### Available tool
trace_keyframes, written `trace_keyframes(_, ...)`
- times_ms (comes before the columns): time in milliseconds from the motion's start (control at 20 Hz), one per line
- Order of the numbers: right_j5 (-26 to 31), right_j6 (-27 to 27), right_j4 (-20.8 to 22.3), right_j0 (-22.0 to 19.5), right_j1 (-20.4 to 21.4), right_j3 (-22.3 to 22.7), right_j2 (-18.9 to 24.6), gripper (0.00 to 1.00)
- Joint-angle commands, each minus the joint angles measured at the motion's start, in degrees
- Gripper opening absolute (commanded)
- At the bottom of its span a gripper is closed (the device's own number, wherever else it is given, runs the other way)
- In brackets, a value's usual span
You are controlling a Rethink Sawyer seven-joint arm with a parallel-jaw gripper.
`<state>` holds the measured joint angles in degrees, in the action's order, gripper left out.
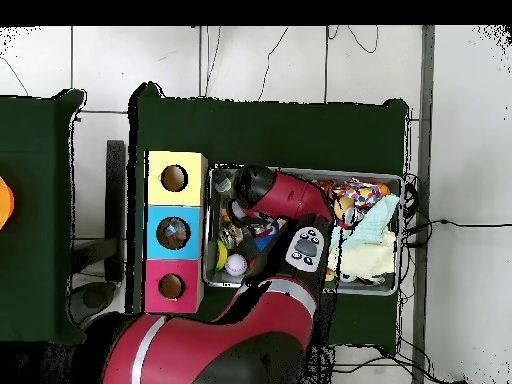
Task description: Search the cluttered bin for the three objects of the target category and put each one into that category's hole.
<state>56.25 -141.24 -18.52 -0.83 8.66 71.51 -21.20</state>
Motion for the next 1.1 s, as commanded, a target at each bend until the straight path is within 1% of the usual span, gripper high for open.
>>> trace_keyframes(50, -0.4, -2.5, 3.1, -2.5, -4.2, -0.2, 3.9, 0.0)
trace_keyframes(300, -0.1, -1.7, 3.4, -3.0, -4.2, -0.6, 4.1, 0.0)
trace_keyframes(400, -1.9, -2.0, 3.2, -3.1, -4.2, -0.4, 4.3, 0.0)
trace_keyframes(450, -5.8, -0.8, 3.2, -3.7, -4.4, -0.6, 4.9, 0.0)
trace_keyframes(500, -6.5, 0.1, 3.4, -4.0, -4.2, -0.7, 5.2, 0.0)
trace_keyframes(600, -8.6, 1.8, 3.3, -4.3, -1.0, 1.0, 6.0, 0.0)
trace_keyframes(650, -7.8, 2.7, 3.7, -4.1, 1.9, 1.8, 5.5, 0.0)
trace_keyframes(700, -7.1, 3.2, 3.4, -4.1, 3.9, 2.7, 5.6, 0.0)
trace_keyframes(750, -7.2, 4.8, 3.5, -4.4, 6.6, 3.2, 5.9, 0.0)
trace_keyframes(800, -8.4, 6.2, 3.6, -4.9, 7.9, 3.6, 6.6, 0.0)
trace_keyframes(850, -8.2, 7.6, 4.5, -5.0, 9.5, 2.8, 6.3, 0.0)
trace_keyframes(900, -7.4, 7.7, 4.3, -5.2, 10.4, 3.0, 6.6, 0.0)
trace_keyframes(950, -4.9, 7.5, 4.4, -5.0, 11.8, 2.7, 6.2, 0.0)
trace_keyframes(1100, -2.5, 7.2, 4.9, -5.1, 13.2, 2.0, 6.3, 0.0)
